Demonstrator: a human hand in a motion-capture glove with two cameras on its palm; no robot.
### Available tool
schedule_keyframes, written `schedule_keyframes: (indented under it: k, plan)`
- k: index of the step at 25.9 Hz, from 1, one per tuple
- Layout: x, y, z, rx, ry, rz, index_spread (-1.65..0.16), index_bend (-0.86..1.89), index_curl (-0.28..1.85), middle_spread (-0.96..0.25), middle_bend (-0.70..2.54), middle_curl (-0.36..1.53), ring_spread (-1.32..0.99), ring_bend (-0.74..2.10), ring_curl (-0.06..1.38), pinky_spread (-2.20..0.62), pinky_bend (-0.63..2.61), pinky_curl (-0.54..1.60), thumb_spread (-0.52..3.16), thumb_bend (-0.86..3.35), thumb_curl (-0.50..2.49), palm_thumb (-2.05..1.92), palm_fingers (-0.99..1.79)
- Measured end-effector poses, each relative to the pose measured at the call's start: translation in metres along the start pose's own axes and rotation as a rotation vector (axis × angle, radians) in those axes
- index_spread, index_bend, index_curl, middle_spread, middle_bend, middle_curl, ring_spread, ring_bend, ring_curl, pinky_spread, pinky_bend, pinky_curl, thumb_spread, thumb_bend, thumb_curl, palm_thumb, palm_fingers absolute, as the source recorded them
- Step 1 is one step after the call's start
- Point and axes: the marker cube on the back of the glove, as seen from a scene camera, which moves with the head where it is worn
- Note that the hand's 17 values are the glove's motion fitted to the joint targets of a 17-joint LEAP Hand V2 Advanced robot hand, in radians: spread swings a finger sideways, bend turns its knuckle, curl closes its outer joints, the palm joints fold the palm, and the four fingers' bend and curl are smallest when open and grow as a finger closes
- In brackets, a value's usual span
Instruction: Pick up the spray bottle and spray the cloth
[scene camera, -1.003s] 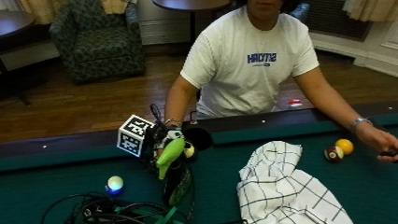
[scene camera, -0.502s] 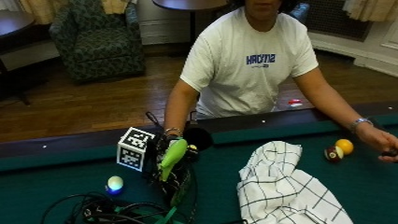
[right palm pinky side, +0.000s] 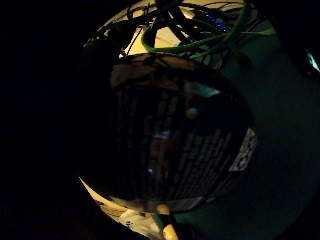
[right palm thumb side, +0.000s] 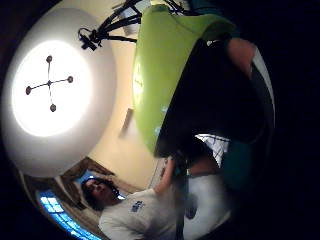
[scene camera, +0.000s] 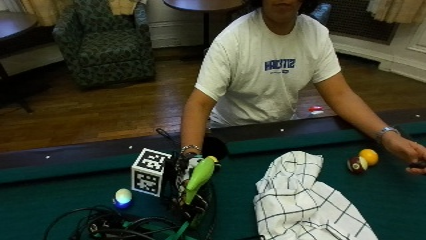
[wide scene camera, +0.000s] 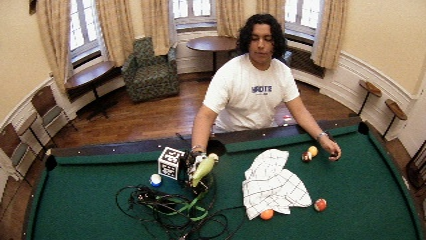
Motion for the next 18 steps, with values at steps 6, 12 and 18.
schedule_keyframes:
  k: [6,12,18]
  plan:
    - [0.002,-0.01,0.008,-0.005,0.007,-0.014,-0.38,0.15,0.35,-0.28,0.25,0.39,-0.21,0.54,0.39,0.12,0.14,0.24,0.91,-0.03,0.37,0.71,0.81]
    - [-0.001,-0.019,0.013,0.049,0.022,0.015,-0.38,0.03,0.29,-0.27,0.52,0.47,-0.23,0.57,0.39,0.1,0.1,0.22,0.9,-0.02,0.37,0.73,0.99]
    - [-0.003,-0.027,0.015,0.151,0.024,0.036,-0.35,0.21,0.3,-0.24,0.61,0.51,-0.22,0.65,0.43,-0.07,0.21,0.27,0.9,0.01,0.39,0.83,1.29]
